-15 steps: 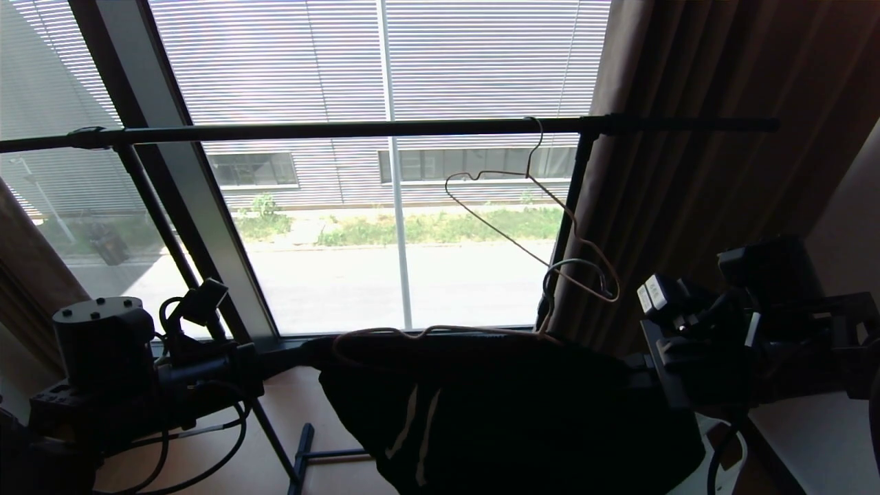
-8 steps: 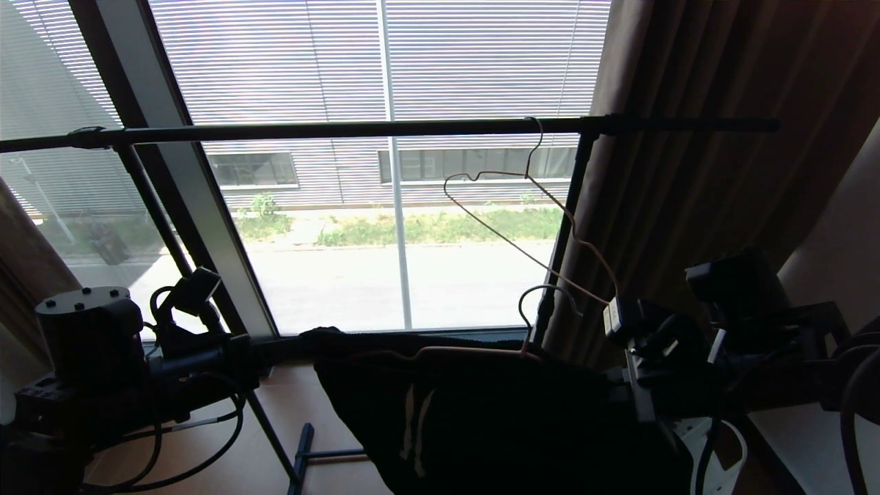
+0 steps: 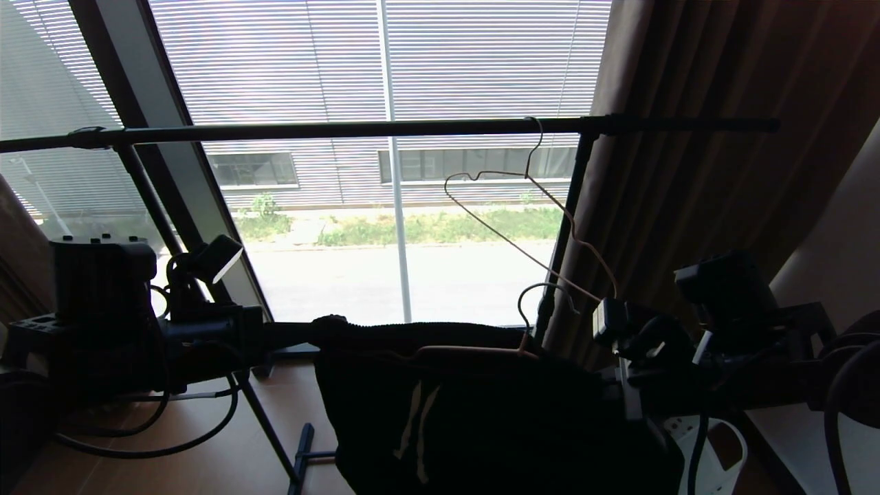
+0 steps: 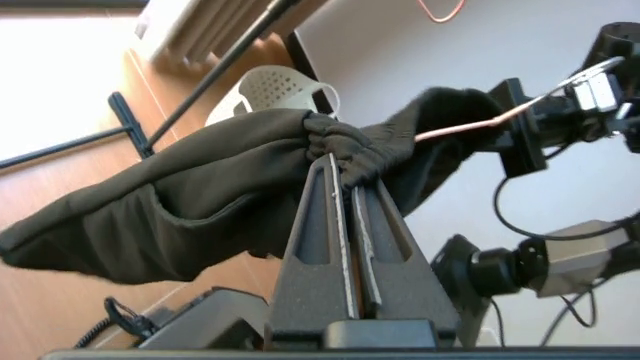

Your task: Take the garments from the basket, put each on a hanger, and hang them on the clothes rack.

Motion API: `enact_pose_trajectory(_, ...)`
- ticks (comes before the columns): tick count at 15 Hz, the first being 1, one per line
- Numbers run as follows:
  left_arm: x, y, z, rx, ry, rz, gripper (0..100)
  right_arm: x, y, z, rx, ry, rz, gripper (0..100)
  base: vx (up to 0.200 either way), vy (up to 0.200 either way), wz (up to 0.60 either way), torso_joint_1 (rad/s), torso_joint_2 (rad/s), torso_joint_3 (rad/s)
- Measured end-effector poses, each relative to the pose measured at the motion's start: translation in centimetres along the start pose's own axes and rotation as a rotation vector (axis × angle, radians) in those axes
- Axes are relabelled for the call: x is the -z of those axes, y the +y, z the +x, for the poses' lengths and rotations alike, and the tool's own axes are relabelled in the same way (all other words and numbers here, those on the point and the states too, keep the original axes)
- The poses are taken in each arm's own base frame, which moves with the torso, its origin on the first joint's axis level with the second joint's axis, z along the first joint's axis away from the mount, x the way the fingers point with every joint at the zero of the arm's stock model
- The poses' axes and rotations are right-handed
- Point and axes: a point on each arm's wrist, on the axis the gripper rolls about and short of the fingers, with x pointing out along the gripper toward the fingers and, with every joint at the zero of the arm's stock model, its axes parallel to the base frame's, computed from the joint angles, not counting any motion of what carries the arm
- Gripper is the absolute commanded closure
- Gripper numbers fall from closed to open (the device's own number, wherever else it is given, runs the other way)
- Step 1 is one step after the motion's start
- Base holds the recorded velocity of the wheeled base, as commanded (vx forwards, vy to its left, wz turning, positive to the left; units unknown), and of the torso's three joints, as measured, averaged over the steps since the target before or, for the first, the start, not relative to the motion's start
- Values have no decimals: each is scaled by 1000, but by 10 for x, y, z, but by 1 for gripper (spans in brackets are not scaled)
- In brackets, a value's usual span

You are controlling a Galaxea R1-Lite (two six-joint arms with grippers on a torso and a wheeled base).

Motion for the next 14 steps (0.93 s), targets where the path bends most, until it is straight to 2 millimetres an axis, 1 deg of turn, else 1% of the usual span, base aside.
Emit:
enact_pose_trajectory(3,-7,-22,3,40,38,47,100,-3,4,-2,4,-4,-11,100,0,0,0,0,0,0)
enact_pose_trajectory(4,-5,-27,4,30,70,30,100,-3,5,-2,11,2,-17,100,0,0,0,0,0,0)
enact_pose_trajectory(5,-6,-35,6,14,108,19,100,-4,8,-2,19,7,-25,100,0,0,0,0,0,0)
enact_pose_trajectory(8,-13,-61,14,-3,148,72,100,-6,13,0,21,13,-41,100,0,0,0,0,0,0)
enact_pose_trajectory(11,-20,-72,21,-29,154,91,100,-8,17,4,87,-10,-89,100,0,0,0,0,0,0)
enact_pose_trajectory(14,-29,-85,32,-35,194,96,100,-6,27,9,77,-1,-111,100,0,0,0,0,0,0)
